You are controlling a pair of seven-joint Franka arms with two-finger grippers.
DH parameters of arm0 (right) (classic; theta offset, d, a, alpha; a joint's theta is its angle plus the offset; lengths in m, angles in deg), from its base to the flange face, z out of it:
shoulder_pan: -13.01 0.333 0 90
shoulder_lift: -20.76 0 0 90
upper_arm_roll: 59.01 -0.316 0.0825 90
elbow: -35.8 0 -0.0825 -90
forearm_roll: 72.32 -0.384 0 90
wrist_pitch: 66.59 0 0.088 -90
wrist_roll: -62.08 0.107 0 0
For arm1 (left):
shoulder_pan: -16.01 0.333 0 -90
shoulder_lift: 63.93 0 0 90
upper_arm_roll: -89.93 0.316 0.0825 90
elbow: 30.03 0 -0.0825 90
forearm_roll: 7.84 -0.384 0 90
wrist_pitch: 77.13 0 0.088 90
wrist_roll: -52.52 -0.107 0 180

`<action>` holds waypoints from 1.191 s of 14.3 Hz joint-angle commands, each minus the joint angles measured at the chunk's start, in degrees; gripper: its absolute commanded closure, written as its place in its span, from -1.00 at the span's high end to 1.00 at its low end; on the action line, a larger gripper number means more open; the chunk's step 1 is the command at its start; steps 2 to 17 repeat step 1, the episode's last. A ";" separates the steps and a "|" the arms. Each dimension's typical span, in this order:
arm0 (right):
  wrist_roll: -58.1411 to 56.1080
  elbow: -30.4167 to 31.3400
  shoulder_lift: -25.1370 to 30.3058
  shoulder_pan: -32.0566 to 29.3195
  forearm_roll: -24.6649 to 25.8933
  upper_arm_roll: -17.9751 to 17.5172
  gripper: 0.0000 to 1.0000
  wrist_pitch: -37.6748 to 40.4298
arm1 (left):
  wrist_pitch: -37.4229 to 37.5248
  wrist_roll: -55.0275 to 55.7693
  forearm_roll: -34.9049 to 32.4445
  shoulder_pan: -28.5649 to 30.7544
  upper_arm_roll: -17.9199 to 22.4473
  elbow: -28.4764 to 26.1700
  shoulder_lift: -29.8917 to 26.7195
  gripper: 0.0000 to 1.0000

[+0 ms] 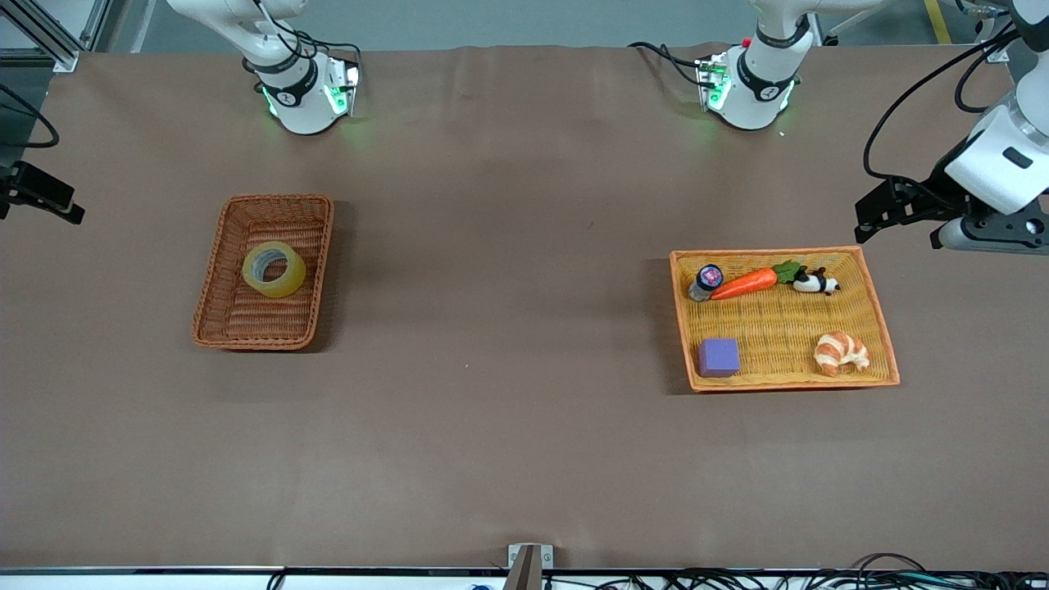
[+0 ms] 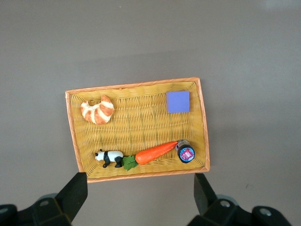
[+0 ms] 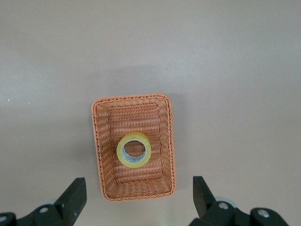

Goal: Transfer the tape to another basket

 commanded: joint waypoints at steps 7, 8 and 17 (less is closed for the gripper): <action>0.06 -1.21 -0.62 -0.69 -0.87 -0.30 1.00 0.97 | -0.10 -0.22 -1.24 -0.12 -0.13 -0.20 -1.07 1.00; 0.06 -1.21 -0.62 -0.69 -0.87 -0.30 1.00 0.97 | -0.10 -0.22 -1.24 -0.12 -0.13 -0.20 -1.07 1.00; 0.06 -1.21 -0.62 -0.69 -0.87 -0.30 1.00 0.97 | -0.10 -0.22 -1.24 -0.12 -0.13 -0.20 -1.07 1.00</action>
